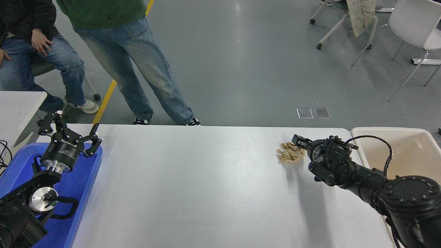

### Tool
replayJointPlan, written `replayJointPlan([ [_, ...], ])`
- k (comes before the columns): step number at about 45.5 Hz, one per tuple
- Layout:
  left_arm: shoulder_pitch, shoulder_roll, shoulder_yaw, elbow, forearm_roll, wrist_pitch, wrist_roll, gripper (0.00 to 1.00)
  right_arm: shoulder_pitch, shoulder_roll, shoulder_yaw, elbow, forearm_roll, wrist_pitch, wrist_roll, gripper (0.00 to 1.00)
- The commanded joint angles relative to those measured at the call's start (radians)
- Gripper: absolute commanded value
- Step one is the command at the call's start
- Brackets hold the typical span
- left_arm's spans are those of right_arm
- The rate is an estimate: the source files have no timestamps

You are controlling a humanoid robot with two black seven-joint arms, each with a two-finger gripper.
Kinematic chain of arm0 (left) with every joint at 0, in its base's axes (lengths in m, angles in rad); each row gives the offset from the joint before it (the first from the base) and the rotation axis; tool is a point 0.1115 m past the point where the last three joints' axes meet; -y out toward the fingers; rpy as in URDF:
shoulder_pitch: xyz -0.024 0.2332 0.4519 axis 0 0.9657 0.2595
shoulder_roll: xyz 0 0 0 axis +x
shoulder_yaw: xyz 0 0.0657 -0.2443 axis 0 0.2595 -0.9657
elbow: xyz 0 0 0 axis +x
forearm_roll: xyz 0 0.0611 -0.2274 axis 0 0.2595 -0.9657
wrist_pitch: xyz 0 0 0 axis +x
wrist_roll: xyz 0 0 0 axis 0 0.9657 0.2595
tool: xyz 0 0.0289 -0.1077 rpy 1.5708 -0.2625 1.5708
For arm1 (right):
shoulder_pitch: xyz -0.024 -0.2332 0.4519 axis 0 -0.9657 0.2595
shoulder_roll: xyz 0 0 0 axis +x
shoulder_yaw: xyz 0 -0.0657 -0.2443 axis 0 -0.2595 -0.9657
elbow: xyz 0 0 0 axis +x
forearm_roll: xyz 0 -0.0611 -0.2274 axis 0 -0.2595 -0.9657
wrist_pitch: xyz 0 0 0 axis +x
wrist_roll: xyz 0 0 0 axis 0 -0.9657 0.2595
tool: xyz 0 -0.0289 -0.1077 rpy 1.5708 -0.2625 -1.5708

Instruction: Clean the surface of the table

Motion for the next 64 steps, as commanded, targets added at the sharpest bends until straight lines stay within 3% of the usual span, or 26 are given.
replayJointPlan([
  [1,0.000,0.000,0.000,0.000,0.000,0.000,0.000,1.00,0.003,0.000,0.038,0.031,0.044,0.000,0.001,0.99],
  [50,0.000,0.000,0.000,0.000,0.000,0.000,0.000,1.00,-0.017,0.000,0.079,0.112,0.080,-0.026,0.012,0.96],
  [53,-0.002,0.000,0.000,0.000,0.000,0.000,0.000,1.00,-0.019,0.000,0.076,0.112,0.069,-0.026,0.012,0.93],
  [64,-0.002,0.000,0.000,0.000,0.000,0.000,0.000,1.00,-0.026,0.000,0.014,0.116,0.067,-0.023,0.039,0.65],
])
